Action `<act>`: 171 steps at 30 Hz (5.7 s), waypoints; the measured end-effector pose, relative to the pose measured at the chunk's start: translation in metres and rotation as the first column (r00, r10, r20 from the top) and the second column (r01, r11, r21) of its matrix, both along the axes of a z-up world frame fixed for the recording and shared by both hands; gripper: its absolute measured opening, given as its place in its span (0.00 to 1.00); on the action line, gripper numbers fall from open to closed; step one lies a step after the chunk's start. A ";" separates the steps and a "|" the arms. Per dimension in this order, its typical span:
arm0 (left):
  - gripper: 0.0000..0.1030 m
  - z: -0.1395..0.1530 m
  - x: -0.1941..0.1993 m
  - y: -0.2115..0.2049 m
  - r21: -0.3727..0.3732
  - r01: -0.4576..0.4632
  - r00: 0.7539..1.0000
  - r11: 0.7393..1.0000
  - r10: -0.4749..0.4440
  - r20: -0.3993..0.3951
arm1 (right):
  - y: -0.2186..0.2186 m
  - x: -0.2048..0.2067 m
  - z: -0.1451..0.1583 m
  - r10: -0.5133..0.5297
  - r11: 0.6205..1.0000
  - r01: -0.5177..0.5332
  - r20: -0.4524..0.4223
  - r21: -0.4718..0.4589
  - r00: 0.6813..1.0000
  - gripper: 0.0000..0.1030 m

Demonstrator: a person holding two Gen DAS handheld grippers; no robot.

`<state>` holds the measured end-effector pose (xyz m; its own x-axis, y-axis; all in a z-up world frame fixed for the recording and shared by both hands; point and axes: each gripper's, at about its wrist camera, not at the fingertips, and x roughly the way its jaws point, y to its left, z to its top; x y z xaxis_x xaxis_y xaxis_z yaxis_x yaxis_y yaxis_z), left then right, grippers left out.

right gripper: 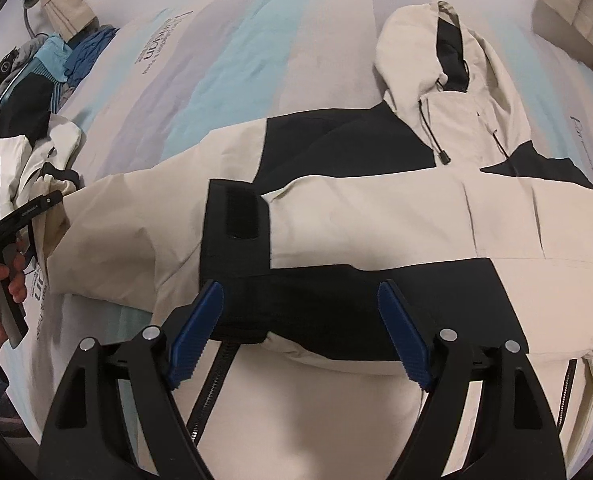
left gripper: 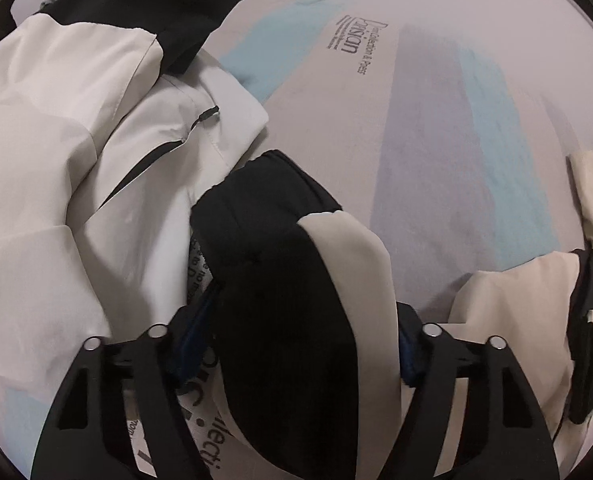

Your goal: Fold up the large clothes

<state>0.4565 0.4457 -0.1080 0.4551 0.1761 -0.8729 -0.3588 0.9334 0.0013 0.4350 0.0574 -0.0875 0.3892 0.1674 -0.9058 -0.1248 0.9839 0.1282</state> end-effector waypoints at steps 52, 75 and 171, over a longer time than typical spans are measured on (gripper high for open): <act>0.08 0.112 -0.025 -0.249 0.148 0.209 0.974 0.967 -0.219 0.053 | -0.165 -0.038 0.030 -0.151 0.986 0.160 0.153 -0.046 0.977 0.89; 0.08 0.122 -0.017 -0.493 0.095 0.380 0.919 0.920 -0.387 0.070 | -0.344 -0.040 0.060 -0.211 0.964 0.244 0.251 -0.108 0.945 0.92; 0.94 0.060 0.195 -0.478 -0.032 0.523 0.852 0.852 -0.522 0.036 | -0.289 0.178 0.044 -0.015 1.000 0.016 0.261 -0.002 0.965 0.92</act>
<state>0.6514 -0.0321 -0.0481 0.4921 -0.1275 -0.8612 0.1823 0.9824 -0.0412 0.6132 -0.2318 -0.0437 0.6145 0.1557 -0.7734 -0.1381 0.9864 0.0888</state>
